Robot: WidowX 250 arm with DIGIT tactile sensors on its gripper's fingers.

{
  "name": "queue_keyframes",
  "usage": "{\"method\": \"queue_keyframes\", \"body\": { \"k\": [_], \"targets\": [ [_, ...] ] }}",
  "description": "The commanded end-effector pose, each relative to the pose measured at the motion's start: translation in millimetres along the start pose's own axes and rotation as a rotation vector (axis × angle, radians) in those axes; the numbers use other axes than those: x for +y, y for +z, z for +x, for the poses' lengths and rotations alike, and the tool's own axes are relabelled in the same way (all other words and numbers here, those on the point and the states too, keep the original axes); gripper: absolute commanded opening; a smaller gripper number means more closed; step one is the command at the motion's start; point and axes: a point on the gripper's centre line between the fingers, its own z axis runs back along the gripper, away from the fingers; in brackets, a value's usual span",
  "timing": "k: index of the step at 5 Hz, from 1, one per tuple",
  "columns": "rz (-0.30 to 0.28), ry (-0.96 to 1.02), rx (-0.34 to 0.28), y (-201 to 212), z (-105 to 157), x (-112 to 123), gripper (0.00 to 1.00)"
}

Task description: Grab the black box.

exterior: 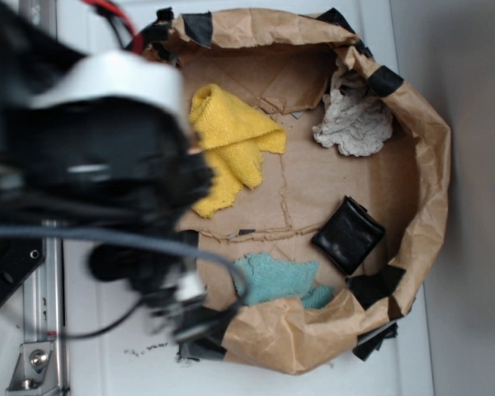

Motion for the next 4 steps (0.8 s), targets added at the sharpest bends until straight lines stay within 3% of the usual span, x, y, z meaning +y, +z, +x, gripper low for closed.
{"method": "queue_keyframes", "body": {
  "k": [1,2,3,4],
  "targets": [
    [-0.108,0.217,-0.235,-30.7,53.0,-2.3,1.00],
    [-0.032,0.264,-0.284,-49.0,69.4,1.1,1.00],
    [-0.028,0.309,-0.283,-60.1,83.2,12.9,1.00],
    [-0.043,0.232,-0.235,-75.6,94.0,-7.6,1.00]
  ]
}}
